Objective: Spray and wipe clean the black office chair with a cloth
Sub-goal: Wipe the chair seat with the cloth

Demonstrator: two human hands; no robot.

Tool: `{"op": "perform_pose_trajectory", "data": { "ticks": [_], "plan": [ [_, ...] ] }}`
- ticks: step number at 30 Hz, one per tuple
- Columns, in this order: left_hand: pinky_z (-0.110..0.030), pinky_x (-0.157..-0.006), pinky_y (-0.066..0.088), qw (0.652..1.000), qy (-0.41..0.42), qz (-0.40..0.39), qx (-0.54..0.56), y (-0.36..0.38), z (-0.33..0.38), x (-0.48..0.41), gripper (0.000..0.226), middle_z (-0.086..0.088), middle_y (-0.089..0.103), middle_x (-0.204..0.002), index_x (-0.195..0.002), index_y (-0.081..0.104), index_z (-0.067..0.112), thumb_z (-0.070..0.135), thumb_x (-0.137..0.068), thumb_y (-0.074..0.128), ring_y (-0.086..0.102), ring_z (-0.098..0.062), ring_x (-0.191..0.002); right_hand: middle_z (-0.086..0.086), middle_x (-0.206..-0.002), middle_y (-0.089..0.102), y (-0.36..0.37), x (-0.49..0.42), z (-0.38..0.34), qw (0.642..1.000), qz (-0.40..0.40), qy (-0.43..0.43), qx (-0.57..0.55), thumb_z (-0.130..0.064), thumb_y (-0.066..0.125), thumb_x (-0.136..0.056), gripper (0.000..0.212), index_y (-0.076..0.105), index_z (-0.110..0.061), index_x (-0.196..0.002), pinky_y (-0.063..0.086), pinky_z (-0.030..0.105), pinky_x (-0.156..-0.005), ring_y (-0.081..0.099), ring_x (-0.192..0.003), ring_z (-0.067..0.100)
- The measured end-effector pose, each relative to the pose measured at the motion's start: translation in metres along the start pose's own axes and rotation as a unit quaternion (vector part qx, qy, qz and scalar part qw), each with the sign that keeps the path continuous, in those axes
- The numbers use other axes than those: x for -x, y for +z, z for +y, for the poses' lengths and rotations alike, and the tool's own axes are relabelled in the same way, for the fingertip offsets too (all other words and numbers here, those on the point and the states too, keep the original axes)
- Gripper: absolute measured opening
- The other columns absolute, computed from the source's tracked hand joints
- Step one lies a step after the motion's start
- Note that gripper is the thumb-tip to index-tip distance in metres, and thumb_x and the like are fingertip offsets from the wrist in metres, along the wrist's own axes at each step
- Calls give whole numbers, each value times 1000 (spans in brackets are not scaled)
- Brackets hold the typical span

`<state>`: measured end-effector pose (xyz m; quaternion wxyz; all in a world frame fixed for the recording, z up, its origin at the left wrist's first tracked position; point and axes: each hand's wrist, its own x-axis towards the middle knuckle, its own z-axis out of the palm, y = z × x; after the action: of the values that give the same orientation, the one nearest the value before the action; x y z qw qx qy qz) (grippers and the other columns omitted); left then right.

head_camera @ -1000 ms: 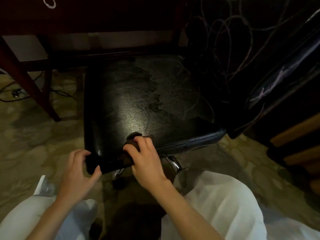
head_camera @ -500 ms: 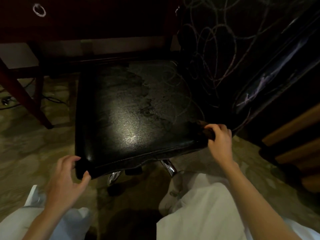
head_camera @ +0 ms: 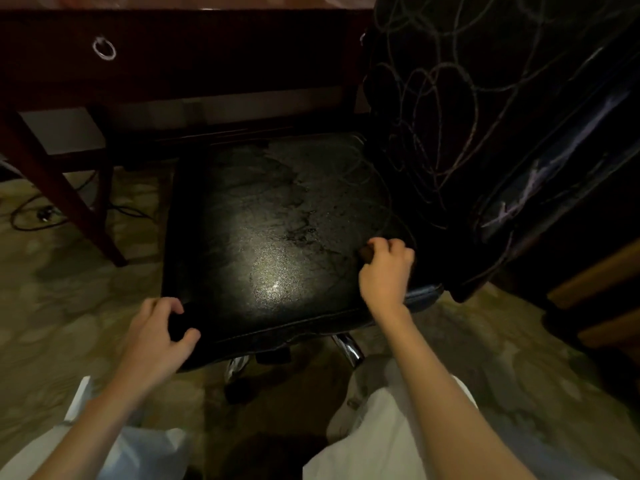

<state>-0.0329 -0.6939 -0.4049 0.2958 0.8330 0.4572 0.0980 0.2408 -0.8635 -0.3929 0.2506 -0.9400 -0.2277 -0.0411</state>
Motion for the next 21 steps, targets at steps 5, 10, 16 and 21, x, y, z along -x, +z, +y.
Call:
{"op": "perform_pose_trajectory", "data": {
  "ticks": [5,10,16,21],
  "plan": [
    [-41,-76,47,999,-21,19,-35,-2,14,2,29,-2,41,-107,-104,50,17,20,-81,67,50,-25,-95,10,-127,47,3,12,-29,982,-81,-154,-74,2,55,-78,47,55,-13,-122,34,33,-102,37,-115,25],
    [-39,-76,43,998,14,56,-40,-4,17,-9,34,-7,44,-113,-110,54,13,14,-79,69,50,-29,-101,21,-125,43,-26,1,28,993,77,69,-61,3,55,-80,44,53,-10,-122,30,37,-97,35,-114,36],
    [-44,-81,46,998,28,51,1,-3,9,-36,30,-1,43,-113,-108,54,18,14,-81,67,51,-30,-106,24,-128,42,3,-34,19,982,59,181,11,-8,50,-87,38,46,-9,-125,32,46,-100,34,-116,41],
    [-46,-82,43,997,31,75,16,-1,-1,-64,31,0,44,-105,-101,55,19,7,-77,71,53,-33,-99,18,-127,45,39,-56,-47,997,16,68,34,-12,53,-84,41,46,-11,-124,28,38,-102,37,-115,34]
  ]
}}
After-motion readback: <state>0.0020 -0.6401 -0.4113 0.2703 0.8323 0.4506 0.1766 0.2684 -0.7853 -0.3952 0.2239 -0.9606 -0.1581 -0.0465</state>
